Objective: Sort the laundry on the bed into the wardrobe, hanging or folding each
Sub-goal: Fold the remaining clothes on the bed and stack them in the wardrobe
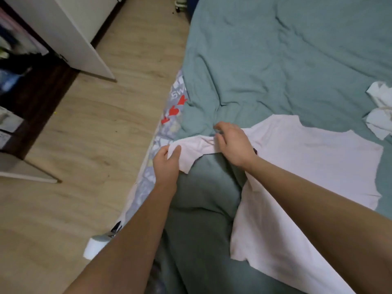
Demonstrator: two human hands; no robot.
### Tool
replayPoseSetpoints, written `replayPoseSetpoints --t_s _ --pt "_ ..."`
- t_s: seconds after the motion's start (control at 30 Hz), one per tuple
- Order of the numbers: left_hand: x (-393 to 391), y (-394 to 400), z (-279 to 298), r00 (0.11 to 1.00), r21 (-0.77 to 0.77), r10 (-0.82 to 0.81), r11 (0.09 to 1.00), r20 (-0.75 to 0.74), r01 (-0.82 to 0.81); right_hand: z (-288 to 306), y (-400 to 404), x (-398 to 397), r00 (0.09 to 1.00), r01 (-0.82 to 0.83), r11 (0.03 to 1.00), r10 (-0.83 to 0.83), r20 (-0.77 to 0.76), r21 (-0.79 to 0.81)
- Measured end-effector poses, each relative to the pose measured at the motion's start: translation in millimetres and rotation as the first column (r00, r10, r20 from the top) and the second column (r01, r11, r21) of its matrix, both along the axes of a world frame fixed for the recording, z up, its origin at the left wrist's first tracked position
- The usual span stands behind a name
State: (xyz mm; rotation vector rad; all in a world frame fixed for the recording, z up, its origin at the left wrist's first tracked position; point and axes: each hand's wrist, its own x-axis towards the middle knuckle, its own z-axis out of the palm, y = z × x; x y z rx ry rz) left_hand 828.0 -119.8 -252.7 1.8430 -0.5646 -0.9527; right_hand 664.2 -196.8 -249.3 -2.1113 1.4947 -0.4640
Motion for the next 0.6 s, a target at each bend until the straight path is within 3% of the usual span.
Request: replayPoseSetpoints --t_s 0.1,0.2,0.3,0.43,0.6 --pt "29.2 -10.7 10.8 0.994 -0.018 0.065 0.998 -0.089 -0.066 7.4 -10.0 27.3 0.994 0.004 0.984 -0.023 0.104 0.18" --pt "51.3 -20.4 13.2 0.991 -0.004 0.048 0.999 -0.124 -0.049 6.5 -11.0 40.1 0.995 -0.073 0.956 0.05 0.085 0.285" --pt "63.4 -26.1 12.7 0.989 -0.041 0.016 0.999 -0.147 -0.022 3.9 -13.8 41.6 0.994 -0.103 0.96 0.091 0.058 0.26" --pt "65.4 -22.2 9.4 0.949 -0.063 0.147 0.983 -0.278 -0.171 7.1 -26.0 40.5 0.992 -0.064 0.977 0.04 0.12 0.205" --pt "67.8 -20.1 11.6 0.954 -0.055 0.186 0.977 -0.237 -0.205 3.1 -32.8 40.7 0.994 -0.102 0.949 0.083 0.076 0.297"
